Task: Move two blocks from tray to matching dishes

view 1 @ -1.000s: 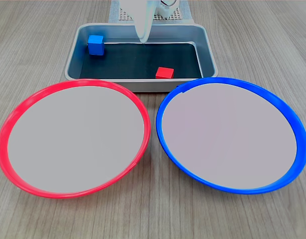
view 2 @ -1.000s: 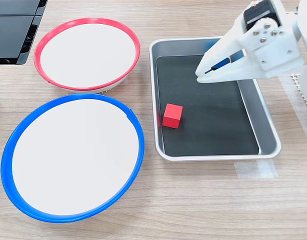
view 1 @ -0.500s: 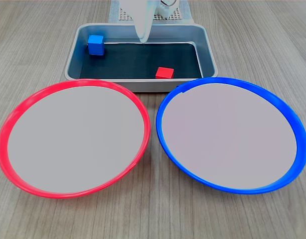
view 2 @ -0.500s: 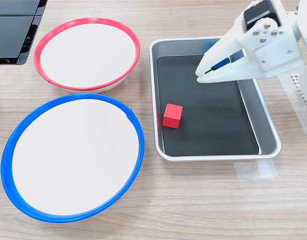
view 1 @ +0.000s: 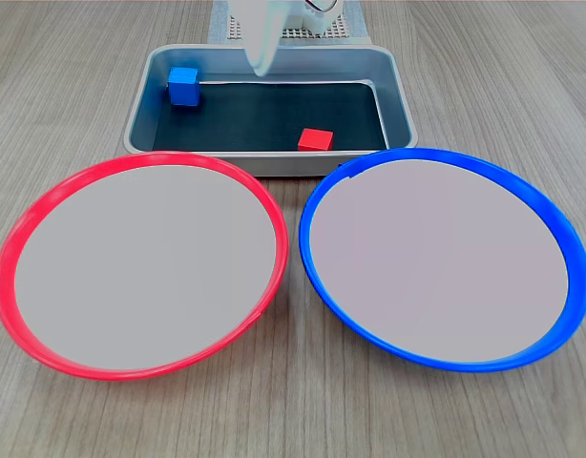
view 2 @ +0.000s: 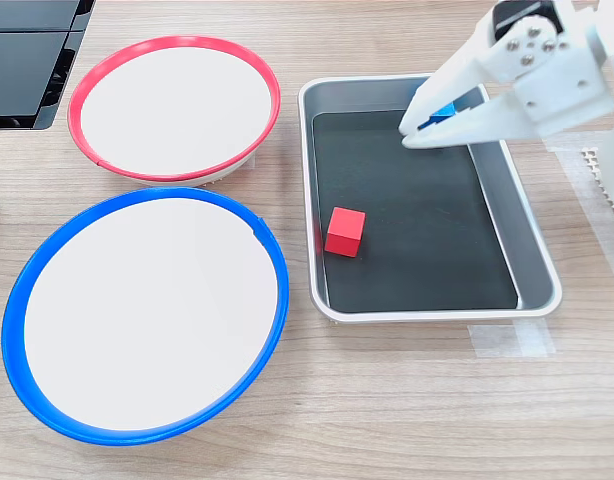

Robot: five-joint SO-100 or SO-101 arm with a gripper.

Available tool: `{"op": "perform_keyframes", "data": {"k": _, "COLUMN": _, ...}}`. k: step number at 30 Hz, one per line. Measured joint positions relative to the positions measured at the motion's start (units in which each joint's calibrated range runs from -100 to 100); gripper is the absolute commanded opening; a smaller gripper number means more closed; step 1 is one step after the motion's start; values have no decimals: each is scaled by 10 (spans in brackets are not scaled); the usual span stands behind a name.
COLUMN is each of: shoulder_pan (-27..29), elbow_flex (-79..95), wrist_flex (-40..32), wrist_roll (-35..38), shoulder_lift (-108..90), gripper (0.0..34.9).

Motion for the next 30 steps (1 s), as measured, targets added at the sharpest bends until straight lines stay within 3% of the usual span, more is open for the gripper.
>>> {"op": "perform_keyframes", "data": {"k": 2, "shoulder_pan": 22, "elbow_flex": -69, "wrist_flex": 53, "wrist_roll": 60, "shoulder_lift": 41, "gripper": 3}}
{"op": "perform_keyframes", "data": {"k": 3, "shoulder_pan": 67, "elbow_flex": -139, "wrist_flex": 108, "wrist_roll": 109, "shoulder_lift": 91, "gripper": 3}}
{"op": "perform_keyframes", "data": {"k": 5, "shoulder_pan": 88, "elbow_flex": -197, "wrist_flex": 154, "wrist_roll": 169, "shoulder_lift": 142, "gripper": 5}}
{"op": "perform_keyframes", "data": {"k": 8, "shoulder_pan": 162, "elbow_flex": -267, "wrist_flex": 204, "wrist_roll": 243, "shoulder_lift": 219, "gripper": 21}}
{"op": "perform_keyframes", "data": {"k": 9, "shoulder_pan": 202, "elbow_flex": -279, "wrist_flex": 210, "wrist_roll": 291, "shoulder_lift": 271, "gripper": 43}}
{"op": "perform_keyframes", "data": {"k": 12, "shoulder_pan": 227, "elbow_flex": -282, "wrist_flex": 210, "wrist_roll": 346, "shoulder_lift": 299, "gripper": 80}}
{"op": "perform_keyframes", "data": {"k": 15, "shoulder_pan": 275, "elbow_flex": -252, "wrist_flex": 127, "wrist_roll": 412, "shoulder_lift": 366, "gripper": 115}}
{"op": "perform_keyframes", "data": {"k": 20, "shoulder_pan": 282, "elbow_flex": -238, "wrist_flex": 51, "wrist_roll": 388, "shoulder_lift": 422, "gripper": 133}}
{"op": "perform_keyframes", "data": {"k": 25, "shoulder_pan": 275, "elbow_flex": -267, "wrist_flex": 81, "wrist_roll": 328, "shoulder_lift": 460, "gripper": 173}}
{"op": "perform_keyframes", "data": {"k": 30, "shoulder_pan": 256, "elbow_flex": -278, "wrist_flex": 89, "wrist_roll": 311, "shoulder_lift": 486, "gripper": 172}}
